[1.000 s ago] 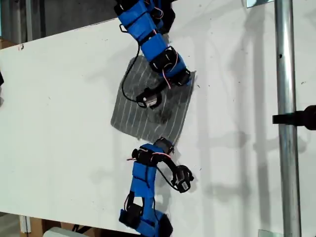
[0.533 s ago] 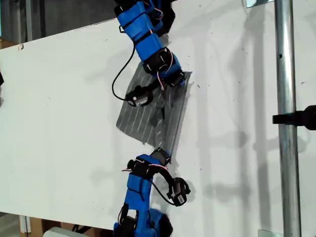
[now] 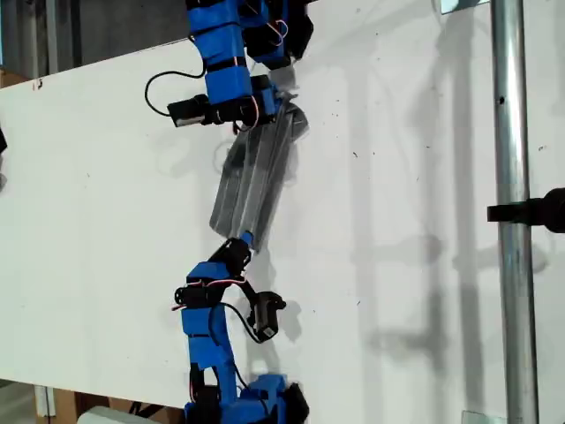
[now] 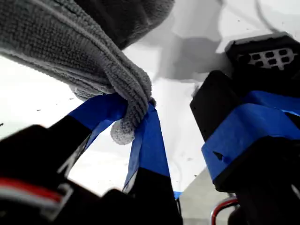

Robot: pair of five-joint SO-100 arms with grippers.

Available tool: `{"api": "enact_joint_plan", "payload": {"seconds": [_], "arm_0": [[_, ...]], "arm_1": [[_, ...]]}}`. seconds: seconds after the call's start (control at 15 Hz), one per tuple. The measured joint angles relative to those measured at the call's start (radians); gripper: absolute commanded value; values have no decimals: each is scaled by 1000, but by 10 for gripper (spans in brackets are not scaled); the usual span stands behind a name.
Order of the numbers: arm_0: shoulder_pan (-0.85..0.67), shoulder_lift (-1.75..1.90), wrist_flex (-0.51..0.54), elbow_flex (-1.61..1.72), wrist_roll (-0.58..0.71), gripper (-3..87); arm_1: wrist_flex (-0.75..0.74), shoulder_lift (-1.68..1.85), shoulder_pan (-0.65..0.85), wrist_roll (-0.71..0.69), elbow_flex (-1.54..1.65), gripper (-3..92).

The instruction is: Grasp corners of a towel and fold twice.

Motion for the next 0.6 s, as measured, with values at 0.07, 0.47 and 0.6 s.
{"api": "enact_joint_plan", "payload": {"seconds": [0.07,0.47,0.6], "arm_0": [[-41,-11,-8,-41,34,-29],[-262,-127,2,-227,97,-29],[-278,-127,-32,-227,124,-29]], "arm_1": [[0,58,35,6,26,-1],[-299,417,451,-410,161,-1],[-353,439,657,-591,161,-1]]}}
